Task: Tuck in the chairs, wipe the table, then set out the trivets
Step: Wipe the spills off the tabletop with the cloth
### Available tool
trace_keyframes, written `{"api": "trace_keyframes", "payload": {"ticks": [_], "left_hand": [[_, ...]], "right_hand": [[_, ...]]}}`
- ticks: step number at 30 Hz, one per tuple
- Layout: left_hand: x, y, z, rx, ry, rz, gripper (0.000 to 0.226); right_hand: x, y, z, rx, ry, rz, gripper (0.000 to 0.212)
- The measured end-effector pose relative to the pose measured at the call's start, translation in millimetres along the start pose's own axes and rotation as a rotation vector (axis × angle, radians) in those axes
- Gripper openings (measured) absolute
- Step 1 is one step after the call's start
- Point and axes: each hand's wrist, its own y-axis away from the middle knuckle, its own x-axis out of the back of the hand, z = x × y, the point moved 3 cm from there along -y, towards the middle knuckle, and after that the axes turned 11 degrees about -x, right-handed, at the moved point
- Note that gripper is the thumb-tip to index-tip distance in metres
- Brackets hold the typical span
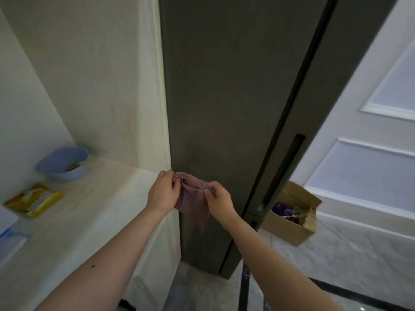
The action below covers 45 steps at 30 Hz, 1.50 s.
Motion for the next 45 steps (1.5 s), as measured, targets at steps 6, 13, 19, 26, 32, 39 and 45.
{"api": "trace_keyframes", "payload": {"ticks": [6, 13, 19, 26, 32, 39, 45], "left_hand": [[-50.6, 6.8, 62.6, -0.107, 0.010, -0.111, 0.018], [-136.2, 54.1, 183.5, -0.264, 0.028, -0.303, 0.018], [-217.1, 103.4, 326.3, -0.420, 0.129, -0.439, 0.020], [-288.1, 160.5, 477.6, -0.654, 0.327, -0.570, 0.011], [-350.3, 209.2, 577.5, -0.770, 0.399, -0.771, 0.023], [-418.6, 233.7, 669.0, -0.897, 0.532, -0.932, 0.024], [-496.0, 216.8, 744.3, -0.976, 0.585, -1.057, 0.018]], "right_hand": [[67.5, 24.6, 48.7, -0.115, -0.108, 0.020, 0.015], [194.0, 76.0, 130.0, -0.186, -0.136, 0.146, 0.013], [327.1, 147.1, 211.9, -0.298, -0.106, 0.341, 0.021], [447.5, 244.9, 297.2, -0.424, -0.237, 0.611, 0.016], [513.0, 314.0, 363.9, -0.553, -0.357, 0.862, 0.018], [571.5, 343.4, 416.4, -0.664, -0.399, 1.054, 0.013], [638.4, 327.3, 445.0, -0.762, -0.461, 1.218, 0.018]]}}
